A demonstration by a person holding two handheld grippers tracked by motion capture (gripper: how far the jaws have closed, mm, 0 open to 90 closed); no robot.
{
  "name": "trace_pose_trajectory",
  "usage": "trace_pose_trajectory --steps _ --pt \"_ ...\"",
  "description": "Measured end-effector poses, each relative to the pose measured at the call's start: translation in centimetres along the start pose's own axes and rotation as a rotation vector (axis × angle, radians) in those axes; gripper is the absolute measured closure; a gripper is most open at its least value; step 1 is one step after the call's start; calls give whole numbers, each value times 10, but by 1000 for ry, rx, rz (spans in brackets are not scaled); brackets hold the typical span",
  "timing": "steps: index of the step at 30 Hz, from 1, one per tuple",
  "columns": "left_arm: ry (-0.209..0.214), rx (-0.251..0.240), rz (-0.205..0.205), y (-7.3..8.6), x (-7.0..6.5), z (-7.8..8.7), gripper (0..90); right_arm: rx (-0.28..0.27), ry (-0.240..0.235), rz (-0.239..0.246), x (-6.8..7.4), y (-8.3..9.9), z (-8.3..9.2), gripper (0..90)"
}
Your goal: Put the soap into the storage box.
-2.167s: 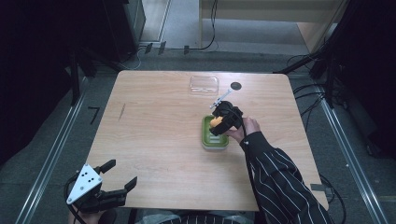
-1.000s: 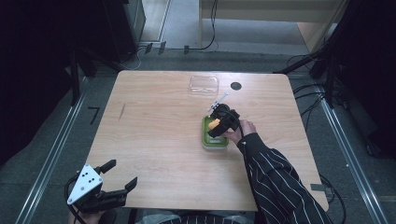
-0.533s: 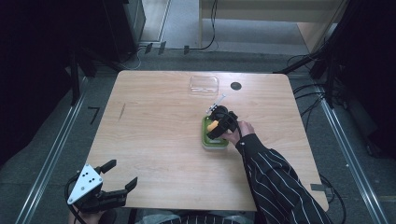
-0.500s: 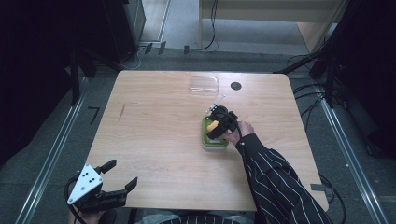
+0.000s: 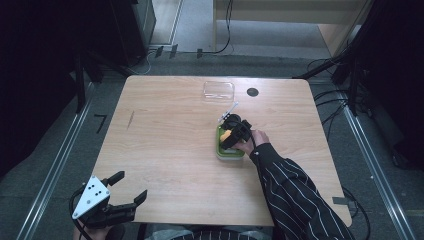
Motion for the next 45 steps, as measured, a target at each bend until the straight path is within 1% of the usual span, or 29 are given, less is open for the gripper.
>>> trace_pose_trajectory --steps 6,9,13,22,23,25,27,30,35,38,45 --pt "0 1 -2 0 0 0 136 1 0 -19 -2 1 -1 261" --pt "1 1 -2 0 0 0 135 1 2 -14 -2 1 -1 261" --pt "1 1 -3 0 0 0 136 1 1 -20 -2 1 -2 261" --pt "1 1 -4 0 0 0 136 27 4 -28 -2 3 -4 254" --pt "2 1 -4 0 0 0 136 21 4 -25 -2 3 -3 249" --pt "1 1 -5 0 0 0 136 11 8 -23 -3 2 0 238" --pt "1 3 -6 0 0 0 136 1 11 -31 -2 1 3 226" --pt "1 1 -6 0 -1 0 136 -13 16 -32 -4 1 7 191" --pt "3 -1 -8 -1 -1 -1 136 -16 19 -41 -6 4 12 156" --pt "6 -2 -8 -1 0 -2 136 -12 28 -49 -8 7 16 140" --pt "16 -4 -11 -3 -1 -4 136 -15 33 -61 -10 15 27 108"
Point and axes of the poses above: each handheld gripper's, and its own axes: z roughly backward along the jaws, y roughly out of its underside, x roughly to its left, the point moved 4 cm from there along -z, roughly forward along the jaws, and after that the axes turned 3 degrees about y, right-handed, at the moved point
